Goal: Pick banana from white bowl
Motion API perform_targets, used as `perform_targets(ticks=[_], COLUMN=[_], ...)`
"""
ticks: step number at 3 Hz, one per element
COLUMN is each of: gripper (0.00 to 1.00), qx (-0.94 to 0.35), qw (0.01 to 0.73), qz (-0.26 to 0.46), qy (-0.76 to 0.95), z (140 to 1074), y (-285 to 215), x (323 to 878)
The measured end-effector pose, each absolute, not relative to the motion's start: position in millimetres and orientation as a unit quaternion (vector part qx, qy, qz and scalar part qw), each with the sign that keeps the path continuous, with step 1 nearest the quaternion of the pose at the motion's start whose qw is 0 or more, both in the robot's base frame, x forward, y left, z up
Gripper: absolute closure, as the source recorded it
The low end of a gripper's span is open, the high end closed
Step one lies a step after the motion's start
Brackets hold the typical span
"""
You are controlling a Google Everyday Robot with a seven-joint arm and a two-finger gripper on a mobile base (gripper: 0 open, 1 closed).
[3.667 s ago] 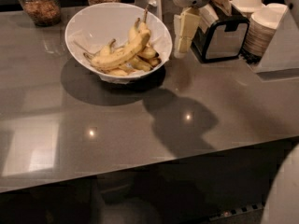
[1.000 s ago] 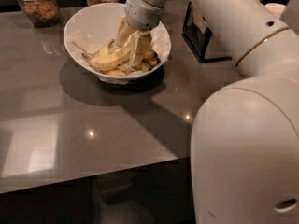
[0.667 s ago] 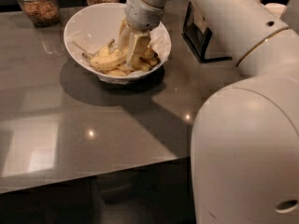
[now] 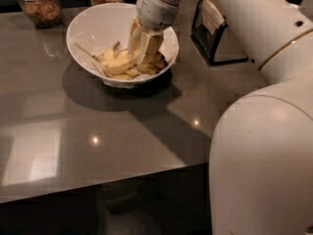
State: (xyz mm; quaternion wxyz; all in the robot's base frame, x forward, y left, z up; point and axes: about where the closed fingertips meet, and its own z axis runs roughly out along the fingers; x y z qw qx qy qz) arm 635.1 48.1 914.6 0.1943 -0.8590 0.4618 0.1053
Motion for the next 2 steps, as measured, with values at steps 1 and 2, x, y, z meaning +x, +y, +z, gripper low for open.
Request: perform_targets(ticks=[1, 2], gripper=[1.0, 1.0], qx=[-0.852, -0.839], qw=[0.211, 0.235], qz=[0.104, 0.106], qy=[0.468, 0.479], z=[932, 953], y=[35, 14], x=[634, 630])
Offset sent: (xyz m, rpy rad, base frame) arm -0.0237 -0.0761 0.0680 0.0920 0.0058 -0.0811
